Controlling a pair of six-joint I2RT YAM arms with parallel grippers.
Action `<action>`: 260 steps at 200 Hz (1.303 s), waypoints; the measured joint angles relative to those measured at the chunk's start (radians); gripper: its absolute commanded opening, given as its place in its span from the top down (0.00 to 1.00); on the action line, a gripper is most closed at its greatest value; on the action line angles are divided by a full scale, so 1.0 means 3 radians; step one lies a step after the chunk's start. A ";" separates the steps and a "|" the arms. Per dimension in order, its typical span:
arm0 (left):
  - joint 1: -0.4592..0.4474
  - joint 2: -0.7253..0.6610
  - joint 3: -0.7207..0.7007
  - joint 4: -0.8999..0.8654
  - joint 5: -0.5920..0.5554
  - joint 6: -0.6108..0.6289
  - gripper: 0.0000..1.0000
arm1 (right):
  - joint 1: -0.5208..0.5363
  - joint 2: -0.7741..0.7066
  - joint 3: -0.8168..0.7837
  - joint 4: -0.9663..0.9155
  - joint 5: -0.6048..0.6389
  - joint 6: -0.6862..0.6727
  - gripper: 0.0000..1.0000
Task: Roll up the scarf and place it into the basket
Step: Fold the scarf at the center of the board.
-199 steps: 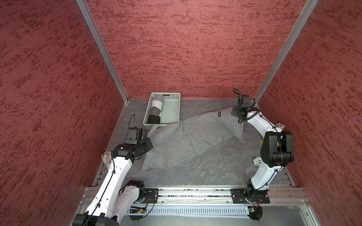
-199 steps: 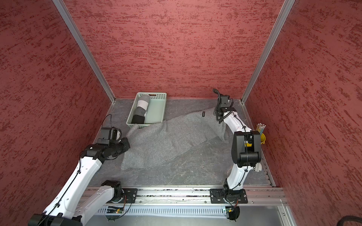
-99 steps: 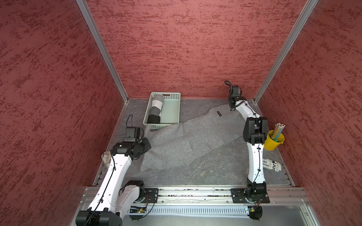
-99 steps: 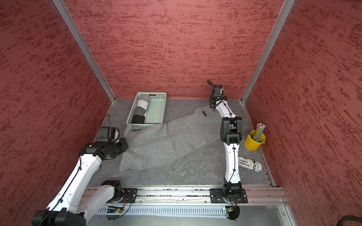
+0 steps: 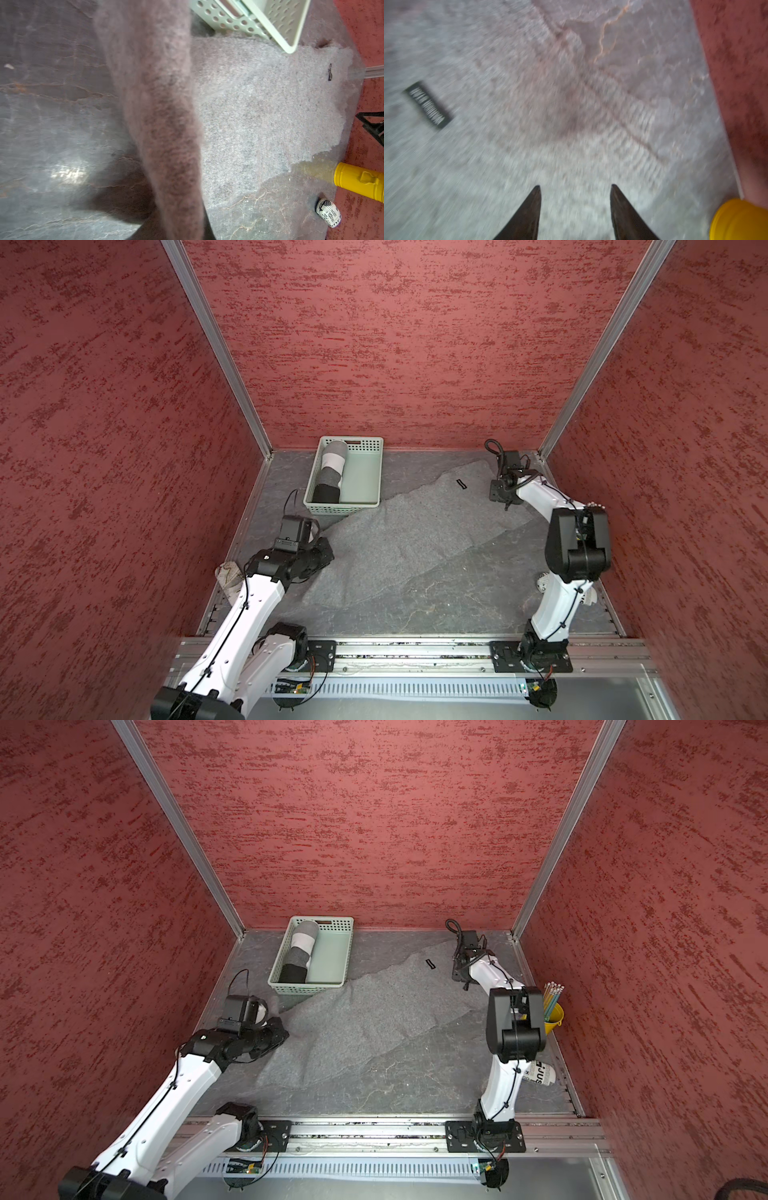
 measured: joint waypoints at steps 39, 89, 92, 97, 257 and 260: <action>-0.1041 0.0632 0.0651 0.0533 -0.0421 -0.0183 1.00 | 0.0001 -0.0600 -0.0546 0.0114 -0.0387 0.0132 0.46; -0.1640 0.2622 0.2424 0.1108 -0.0763 -0.0244 1.00 | 0.0004 -0.0860 -0.0637 0.0221 -0.0669 0.0209 0.44; -0.1656 0.2730 0.2555 0.1111 -0.0773 -0.0244 1.00 | 0.0005 -0.0872 -0.0646 0.0225 -0.0669 0.0210 0.44; -0.1678 0.2959 0.2804 0.1115 -0.0804 -0.0243 1.00 | 0.0006 -0.0896 -0.0660 0.0230 -0.0666 0.0221 0.43; -0.1705 0.4336 0.4037 0.1123 -0.0024 0.0259 0.26 | 0.0009 -0.1008 -0.1216 0.0504 -0.0655 0.0390 0.40; -0.1704 0.4253 0.3950 0.1152 -0.0037 0.0270 0.27 | 0.0010 -0.1011 -0.1230 0.0509 -0.0670 0.0397 0.40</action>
